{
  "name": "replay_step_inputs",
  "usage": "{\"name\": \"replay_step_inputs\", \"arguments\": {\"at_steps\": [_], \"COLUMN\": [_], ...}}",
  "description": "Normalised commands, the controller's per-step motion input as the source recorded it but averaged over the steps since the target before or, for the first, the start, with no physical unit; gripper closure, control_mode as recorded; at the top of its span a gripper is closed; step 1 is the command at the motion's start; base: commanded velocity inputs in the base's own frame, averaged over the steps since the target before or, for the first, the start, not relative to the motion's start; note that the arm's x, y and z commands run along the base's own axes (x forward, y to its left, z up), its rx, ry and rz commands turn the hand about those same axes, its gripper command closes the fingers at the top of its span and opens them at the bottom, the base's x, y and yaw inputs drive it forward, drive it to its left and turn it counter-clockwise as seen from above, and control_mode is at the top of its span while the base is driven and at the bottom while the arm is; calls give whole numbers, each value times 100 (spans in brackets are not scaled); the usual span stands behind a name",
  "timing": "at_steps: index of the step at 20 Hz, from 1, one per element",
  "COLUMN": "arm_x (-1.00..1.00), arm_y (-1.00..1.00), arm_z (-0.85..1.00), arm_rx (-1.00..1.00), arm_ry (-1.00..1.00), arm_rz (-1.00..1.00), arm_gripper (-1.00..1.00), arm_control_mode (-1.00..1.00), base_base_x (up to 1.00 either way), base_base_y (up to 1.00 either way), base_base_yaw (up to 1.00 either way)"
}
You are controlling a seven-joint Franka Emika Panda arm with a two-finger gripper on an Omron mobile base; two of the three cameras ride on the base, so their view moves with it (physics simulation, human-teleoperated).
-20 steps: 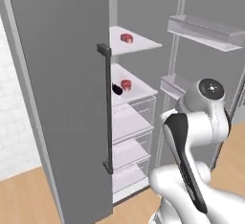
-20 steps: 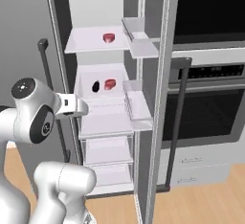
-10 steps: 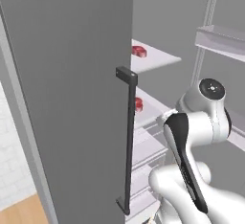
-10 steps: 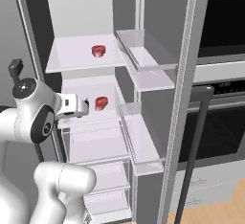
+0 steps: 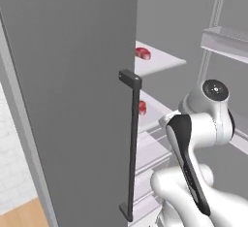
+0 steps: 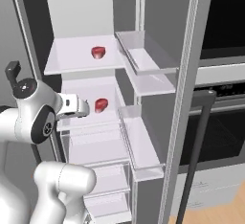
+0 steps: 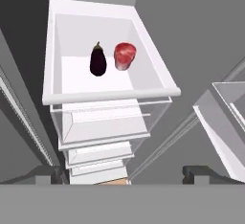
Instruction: Place one eggplant and one steak in each tupperware on the nearby counter, to pack two identical lunches.
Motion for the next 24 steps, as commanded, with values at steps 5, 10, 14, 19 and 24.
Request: {"name": "replay_step_inputs", "arguments": {"at_steps": [5, 10, 14, 19, 24], "arm_x": [0, 0, 0, 14, 9], "arm_y": [0, 0, 0, 2, 7], "arm_z": [0, 0, 0, 3, 36], "arm_rx": [0, 0, 0, 0, 0], "arm_ry": [0, 0, 0, -7, -34], "arm_rz": [0, 0, 0, 0, 0], "arm_gripper": [-100, -100, -100, -100, -100], "arm_control_mode": [100, 100, 100, -100, -100], "base_base_x": [18, 24, 30, 0, 0], "base_base_y": [-37, -28, 8, 0, 0], "base_base_yaw": [19, 20, 1, 0, 0]}}
